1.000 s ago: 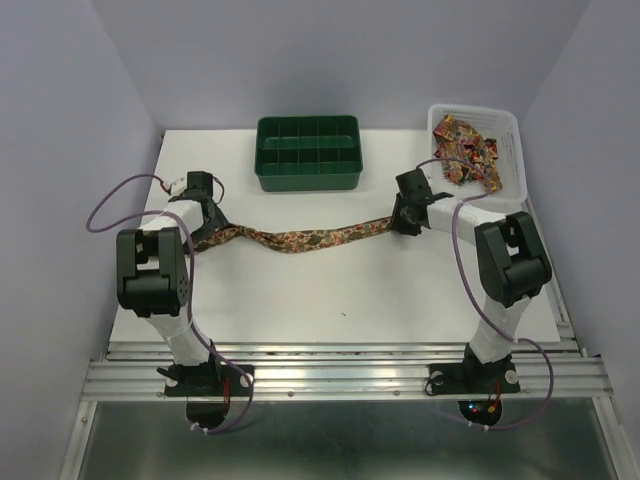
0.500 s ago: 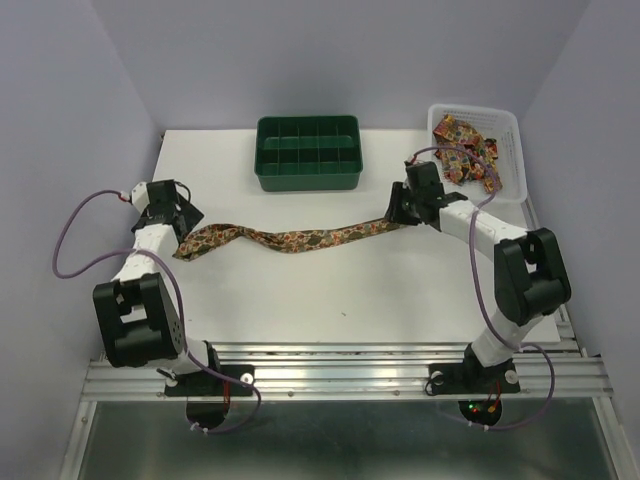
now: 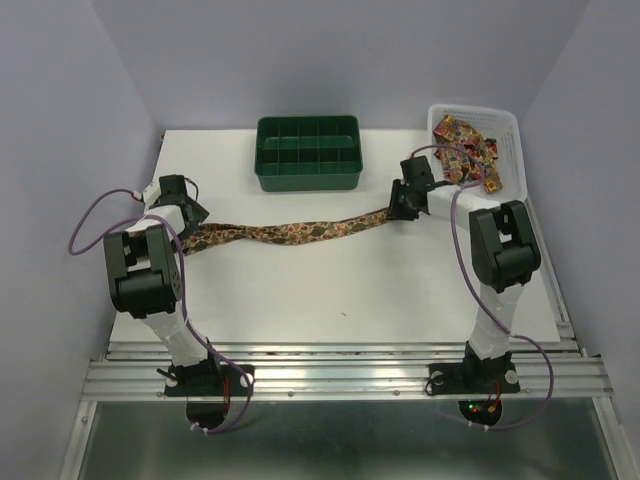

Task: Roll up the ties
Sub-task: Flatten the tie

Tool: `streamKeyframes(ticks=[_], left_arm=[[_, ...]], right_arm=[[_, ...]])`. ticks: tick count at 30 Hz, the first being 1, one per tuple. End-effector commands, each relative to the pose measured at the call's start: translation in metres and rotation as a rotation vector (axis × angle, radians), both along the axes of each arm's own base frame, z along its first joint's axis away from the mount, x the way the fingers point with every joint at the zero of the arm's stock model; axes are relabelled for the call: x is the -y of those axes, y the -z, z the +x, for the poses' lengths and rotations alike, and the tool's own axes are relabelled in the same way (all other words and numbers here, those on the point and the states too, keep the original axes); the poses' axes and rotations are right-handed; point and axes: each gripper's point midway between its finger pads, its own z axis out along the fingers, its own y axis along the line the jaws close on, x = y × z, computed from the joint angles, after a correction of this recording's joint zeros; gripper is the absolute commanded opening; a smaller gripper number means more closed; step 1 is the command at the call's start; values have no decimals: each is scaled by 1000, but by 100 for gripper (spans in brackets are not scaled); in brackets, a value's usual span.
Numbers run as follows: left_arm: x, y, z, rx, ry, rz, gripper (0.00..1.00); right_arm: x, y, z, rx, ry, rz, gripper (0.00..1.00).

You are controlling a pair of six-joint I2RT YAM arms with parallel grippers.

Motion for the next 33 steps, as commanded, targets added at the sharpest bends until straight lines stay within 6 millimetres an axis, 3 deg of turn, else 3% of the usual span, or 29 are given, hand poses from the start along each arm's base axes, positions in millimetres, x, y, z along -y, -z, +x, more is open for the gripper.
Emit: streamKeyframes(ticks=[1,8,10,12,16,20,24,26,31,33], left_arm=[[-3,23,-17,-93,-32,-6,99],[-14,16,-29,-137,-45,50,99],[-14,15,-35,-161,-36,52,99],[-9,9,-31,-137,-10,31,99],[4,-14,-22,-42,66,-6,99],[5,-59,-23,83,65,20,99],[8,-90,-26,169,43,24,99],[23,-100,-23,209,67,3,99],[65,-114,-8,288,179,-37,99],[91,-112,-2,311,240,-58,99]], right_arm=[[41,23,-11,-105,114,-97,35],[66,18,-18,-125,179,-155,35],[67,12,-19,-122,179,-156,35],[55,4,-20,-100,125,-102,35],[29,-27,-22,-18,-12,19,35],[4,-79,-32,148,-138,113,40],[-4,-110,-31,286,-171,152,44],[-7,-115,-25,322,-184,160,48],[-21,-105,0,348,-215,68,54],[-31,-103,11,384,-215,31,64]])
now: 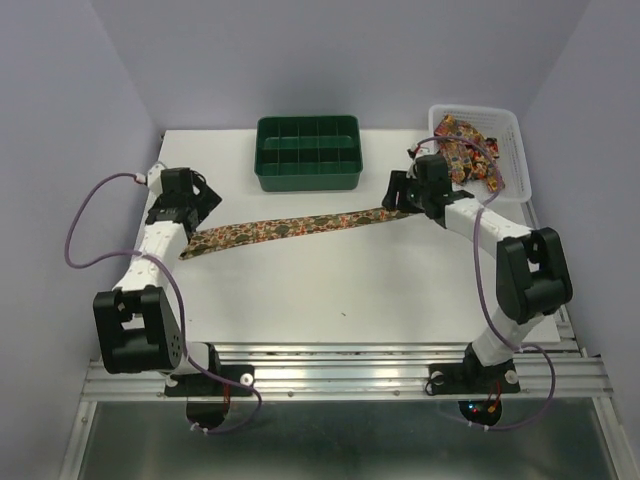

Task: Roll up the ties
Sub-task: Flatten the tie

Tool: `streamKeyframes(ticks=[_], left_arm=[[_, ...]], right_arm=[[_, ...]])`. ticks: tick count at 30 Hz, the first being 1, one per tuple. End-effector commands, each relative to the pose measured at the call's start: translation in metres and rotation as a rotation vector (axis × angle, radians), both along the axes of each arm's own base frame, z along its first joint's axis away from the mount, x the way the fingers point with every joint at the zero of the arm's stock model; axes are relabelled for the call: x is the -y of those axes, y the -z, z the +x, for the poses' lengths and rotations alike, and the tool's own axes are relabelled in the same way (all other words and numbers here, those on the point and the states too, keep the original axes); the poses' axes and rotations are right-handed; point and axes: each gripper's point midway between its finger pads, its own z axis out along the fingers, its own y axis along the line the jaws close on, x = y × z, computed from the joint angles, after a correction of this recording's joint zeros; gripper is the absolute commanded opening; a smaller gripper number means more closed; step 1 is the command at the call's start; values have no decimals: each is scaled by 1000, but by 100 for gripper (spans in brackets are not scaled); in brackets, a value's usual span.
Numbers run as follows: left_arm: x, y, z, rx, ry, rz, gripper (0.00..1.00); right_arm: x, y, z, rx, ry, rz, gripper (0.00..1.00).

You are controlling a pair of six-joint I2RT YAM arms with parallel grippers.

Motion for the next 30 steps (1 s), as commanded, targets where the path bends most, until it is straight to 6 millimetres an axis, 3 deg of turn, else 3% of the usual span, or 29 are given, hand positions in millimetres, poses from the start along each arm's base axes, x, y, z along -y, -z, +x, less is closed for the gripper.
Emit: streamKeyframes(ticks=[1,2,3,7,14,20,25,30], left_arm=[[40,4,10,42,98,-45,99],[57,6,13,39,146,-44,99],[75,7,17,43,190,-50,99],[116,21,29,39,281,-64,99],[141,70,39,-60,334,-65,99],[144,99,21,-137,355,-69,99],[157,102,3,-128,396,-74,99],[171,110,-33,-150,451,-51,99]], right_arm=[[-21,-2,39,109,1,-73,71],[-24,3,41,92,-4,-73,99],[-28,7,42,80,-6,-61,100],[-36,33,44,43,-11,-58,100],[-26,69,27,-19,36,-111,100],[-4,86,-23,-98,133,-120,100],[10,95,-73,-157,196,-66,100],[14,78,-105,-125,225,-4,100]])
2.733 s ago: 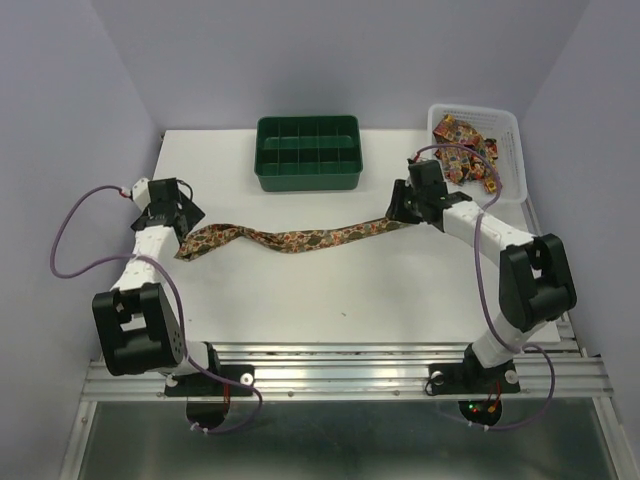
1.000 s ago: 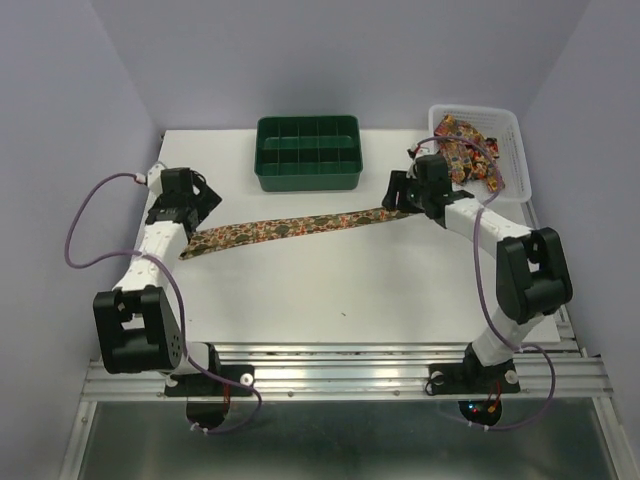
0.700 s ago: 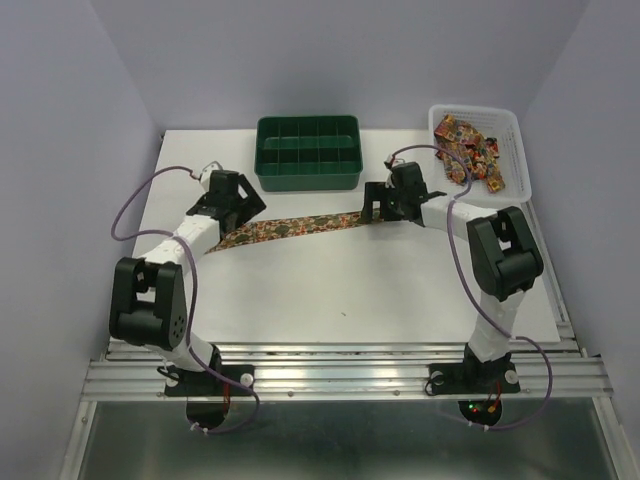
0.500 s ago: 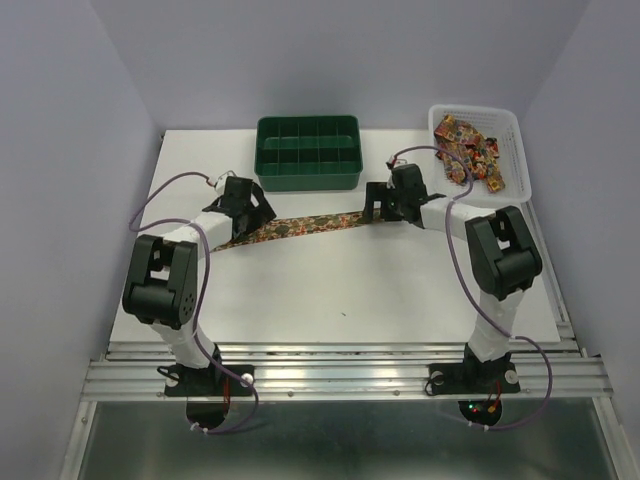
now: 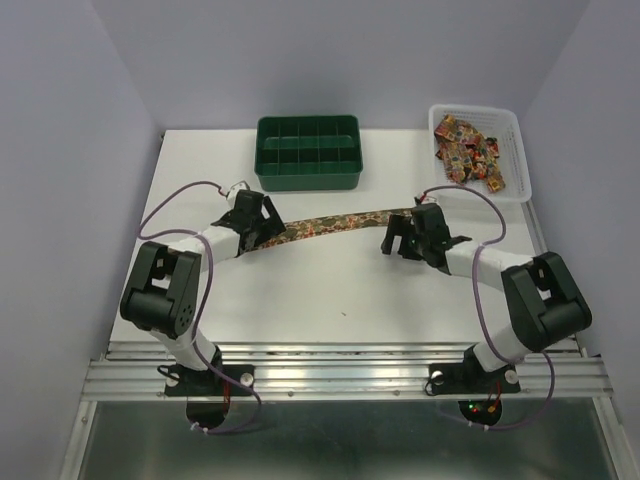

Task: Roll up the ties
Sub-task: Flatten the tie

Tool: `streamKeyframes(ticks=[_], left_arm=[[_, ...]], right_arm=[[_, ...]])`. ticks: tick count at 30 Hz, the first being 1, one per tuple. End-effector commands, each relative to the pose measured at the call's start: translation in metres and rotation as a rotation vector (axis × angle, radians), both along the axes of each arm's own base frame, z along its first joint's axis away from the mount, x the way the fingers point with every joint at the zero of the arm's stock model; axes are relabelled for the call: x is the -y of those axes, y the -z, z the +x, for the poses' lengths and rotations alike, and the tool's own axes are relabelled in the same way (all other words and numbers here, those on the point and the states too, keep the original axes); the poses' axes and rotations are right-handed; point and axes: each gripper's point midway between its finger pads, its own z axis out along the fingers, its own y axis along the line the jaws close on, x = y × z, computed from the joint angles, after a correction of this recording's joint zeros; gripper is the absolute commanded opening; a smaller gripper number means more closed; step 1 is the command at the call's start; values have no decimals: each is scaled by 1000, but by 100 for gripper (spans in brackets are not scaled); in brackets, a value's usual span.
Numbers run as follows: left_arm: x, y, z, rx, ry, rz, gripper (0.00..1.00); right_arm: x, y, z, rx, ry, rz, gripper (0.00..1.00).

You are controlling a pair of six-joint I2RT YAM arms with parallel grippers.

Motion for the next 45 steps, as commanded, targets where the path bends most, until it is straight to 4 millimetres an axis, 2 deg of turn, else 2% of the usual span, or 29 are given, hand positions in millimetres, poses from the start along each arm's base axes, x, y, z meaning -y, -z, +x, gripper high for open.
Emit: streamKeyframes(ticks=[1,2,3,4,5,6,8,9,12,13,15,16,17,20,21,23,24,25,26,27,28,32,37,41,42,44,45], left_arm=[[15,9,-42,-45,60,2,99],[14,10,-51,-46,62,3,99],[13,10,-56,-47,58,11,99],[10,3,-58,-30,44,18,99],[7,5,-65,-40,38,28,99],[3,0,-64,-19,21,40,99],[-2,-5,-76,-10,14,45,99],[-4,-8,-79,-3,7,47,99],[-8,-20,-85,43,-16,22,99],[-12,-23,-86,50,-30,31,99],[-16,-34,-87,78,-48,30,99],[-18,-38,-87,89,-59,30,99],[-21,-42,-87,102,-81,32,99],[-37,-39,-87,84,-182,73,99],[-40,-41,-85,83,-206,76,99],[-42,-38,-87,59,-225,85,99],[-43,-37,-87,63,-243,76,99],[-44,-35,-88,62,-245,76,99],[-47,-33,-89,65,-267,72,99],[-48,-30,-90,58,-275,70,99],[-49,-28,-90,60,-283,67,99],[-49,-19,-88,45,-294,62,99],[-58,-7,-83,2,-309,115,99],[-61,8,-80,-27,-317,113,99],[-62,10,-79,-32,-321,117,99],[-69,15,-77,-52,-343,122,99],[-70,15,-74,-56,-341,117,99]], right_arm=[[6,-10,-28,17,79,45,100],[9,-18,-39,45,85,59,100],[13,-17,-47,34,100,55,100],[15,-20,-53,35,104,66,100],[16,-30,-58,64,99,83,100],[16,-36,-60,82,99,92,100],[16,-48,-61,125,93,110,100],[17,-60,-61,170,85,123,100],[13,-80,-54,239,66,139,100],[13,-81,-50,247,48,115,100],[5,-108,-28,336,-15,86,100],[2,-111,-19,350,-31,67,100],[-8,-121,1,355,-46,57,100],[-18,-124,35,356,-47,16,100],[-27,-121,57,341,-48,4,100],[-33,-112,77,324,-64,-40,100],[-40,-111,98,326,-70,-63,100],[-42,-102,108,311,-61,-76,100],[-40,-98,130,313,-31,-128,100],[-38,-93,127,290,-32,-139,100],[-42,-82,142,261,-24,-158,100],[-42,-36,152,152,-2,-187,100],[-37,-10,147,112,85,-124,100],[-35,0,119,88,106,-48,100],[-31,4,103,74,108,-36,100],[-33,6,87,60,110,23,100],[-27,17,64,22,110,31,100]])
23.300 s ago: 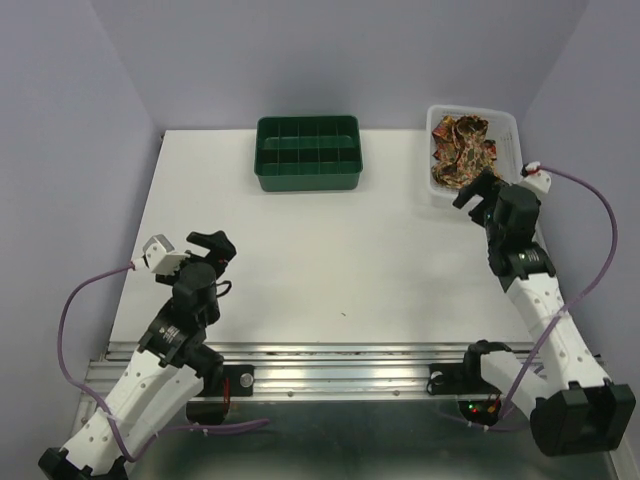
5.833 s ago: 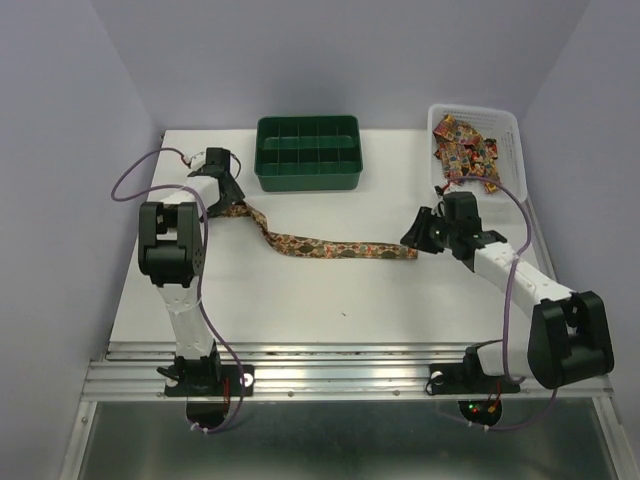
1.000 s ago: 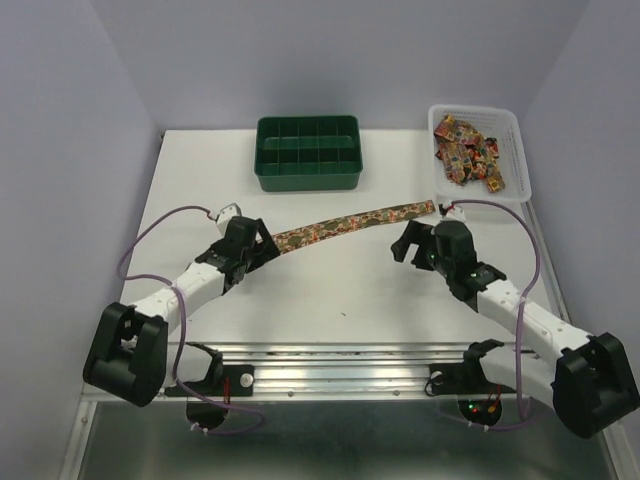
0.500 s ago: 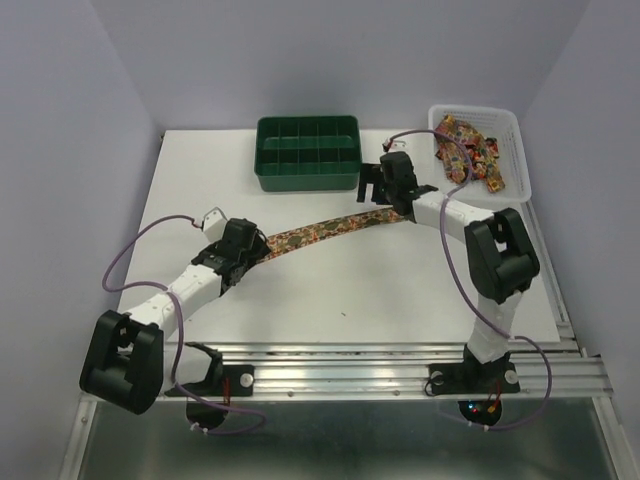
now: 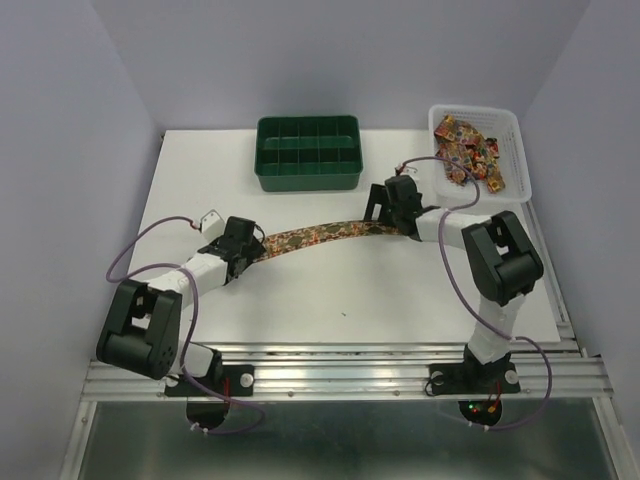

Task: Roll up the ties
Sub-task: Flatten the tie

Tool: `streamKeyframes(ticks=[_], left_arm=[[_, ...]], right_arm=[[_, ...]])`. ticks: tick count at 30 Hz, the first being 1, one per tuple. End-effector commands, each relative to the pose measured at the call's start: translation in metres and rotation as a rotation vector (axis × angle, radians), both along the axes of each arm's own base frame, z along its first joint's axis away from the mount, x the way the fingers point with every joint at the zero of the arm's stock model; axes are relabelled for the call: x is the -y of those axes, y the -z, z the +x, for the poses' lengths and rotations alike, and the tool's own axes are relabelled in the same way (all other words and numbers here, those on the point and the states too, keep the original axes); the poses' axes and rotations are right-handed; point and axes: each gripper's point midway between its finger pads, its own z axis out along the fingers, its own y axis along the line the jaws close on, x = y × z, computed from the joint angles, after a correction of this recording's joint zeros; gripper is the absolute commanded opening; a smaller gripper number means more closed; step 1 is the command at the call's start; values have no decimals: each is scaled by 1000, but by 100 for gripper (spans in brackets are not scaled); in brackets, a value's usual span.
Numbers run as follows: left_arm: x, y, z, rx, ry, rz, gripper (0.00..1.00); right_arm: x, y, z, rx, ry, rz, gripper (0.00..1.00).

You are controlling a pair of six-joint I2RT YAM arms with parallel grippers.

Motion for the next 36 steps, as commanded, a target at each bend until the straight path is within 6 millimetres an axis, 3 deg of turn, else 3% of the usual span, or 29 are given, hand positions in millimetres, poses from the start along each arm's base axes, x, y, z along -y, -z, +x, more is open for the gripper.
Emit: streamKeyframes(ticks=[1,3,4,5,7,9,10,13,14,15,16,17,18,20,21,22,26,29,33,36], left_arm=[[-8,5,10,-17,-28,-5,99],[-6,5,15,-21,-11,-12,99],[-3,3,20,-5,8,-19,99],[-1,3,21,-3,31,-18,99],[2,-1,27,17,57,-19,99],[3,-10,32,39,79,-9,99],[1,-15,34,52,78,3,99],[-4,-43,39,132,66,16,99],[-4,-62,39,188,64,5,99],[-3,-70,37,215,71,-8,99],[-2,-92,36,280,82,-22,99],[-2,-90,35,275,92,-18,99],[-2,-110,33,335,98,-27,99],[-1,-131,31,385,126,-28,99],[-2,-152,28,441,124,-39,99],[-1,-160,26,462,134,-48,99],[-2,-184,16,545,142,-60,99],[2,-190,14,567,177,-65,99],[16,-183,18,540,256,-90,99],[21,-172,22,509,275,-93,99]], right_arm=[[7,19,-53,-83,43,119,100],[8,29,-75,-115,47,168,100],[18,39,-96,-143,61,156,100],[25,43,-102,-143,108,163,100],[36,45,-125,-140,144,182,100],[41,36,-133,-110,161,199,100],[44,14,-133,-55,166,220,100],[64,-23,-136,46,224,199,100],[78,-55,-137,140,277,196,100],[84,-74,-139,199,281,198,100],[97,-93,-139,271,326,185,100],[97,-110,-141,320,337,237,100],[121,-135,-151,403,450,252,100],[149,-155,-164,477,662,354,100],[160,-165,-179,503,694,365,100],[163,-170,-186,517,685,373,100],[163,-160,-214,476,621,380,100],[160,-134,-232,337,590,325,100],[153,-114,-229,210,590,265,100],[149,-86,-223,65,607,161,100]])
